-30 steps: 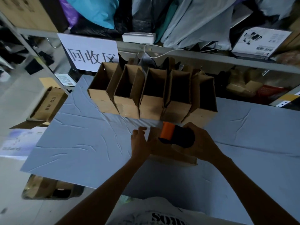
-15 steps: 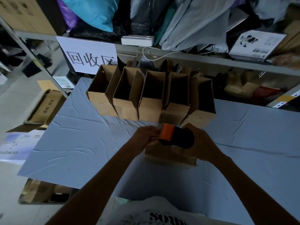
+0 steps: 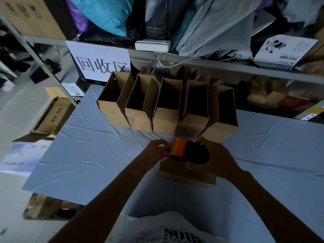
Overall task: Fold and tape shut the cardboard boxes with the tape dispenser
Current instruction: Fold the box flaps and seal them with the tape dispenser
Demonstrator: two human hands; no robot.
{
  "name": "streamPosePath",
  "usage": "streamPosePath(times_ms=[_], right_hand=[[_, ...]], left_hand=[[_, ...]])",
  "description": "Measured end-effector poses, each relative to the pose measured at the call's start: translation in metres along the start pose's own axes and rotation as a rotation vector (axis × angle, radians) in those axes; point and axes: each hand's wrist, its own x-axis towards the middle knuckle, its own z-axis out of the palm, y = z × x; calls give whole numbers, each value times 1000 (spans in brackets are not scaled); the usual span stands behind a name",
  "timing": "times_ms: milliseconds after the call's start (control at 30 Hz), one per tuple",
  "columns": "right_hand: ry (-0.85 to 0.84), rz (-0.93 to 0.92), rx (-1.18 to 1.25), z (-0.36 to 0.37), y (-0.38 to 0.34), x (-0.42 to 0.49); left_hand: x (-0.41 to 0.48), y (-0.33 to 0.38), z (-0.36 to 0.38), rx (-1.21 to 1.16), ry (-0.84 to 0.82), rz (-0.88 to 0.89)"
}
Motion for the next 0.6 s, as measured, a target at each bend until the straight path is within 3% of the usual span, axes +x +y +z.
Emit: streamPosePath(times_ms=[267,433,600], right_hand=[[-50,-102,-127,1,-6,10],[-94,-32,-230,-12,7,5],[-154,7,-345,-21,17,4]], left_hand=[[9,-10,-3,167,259,114],[15,-15,-30,266,360,155],[19,-25,-48,221,234,73]])
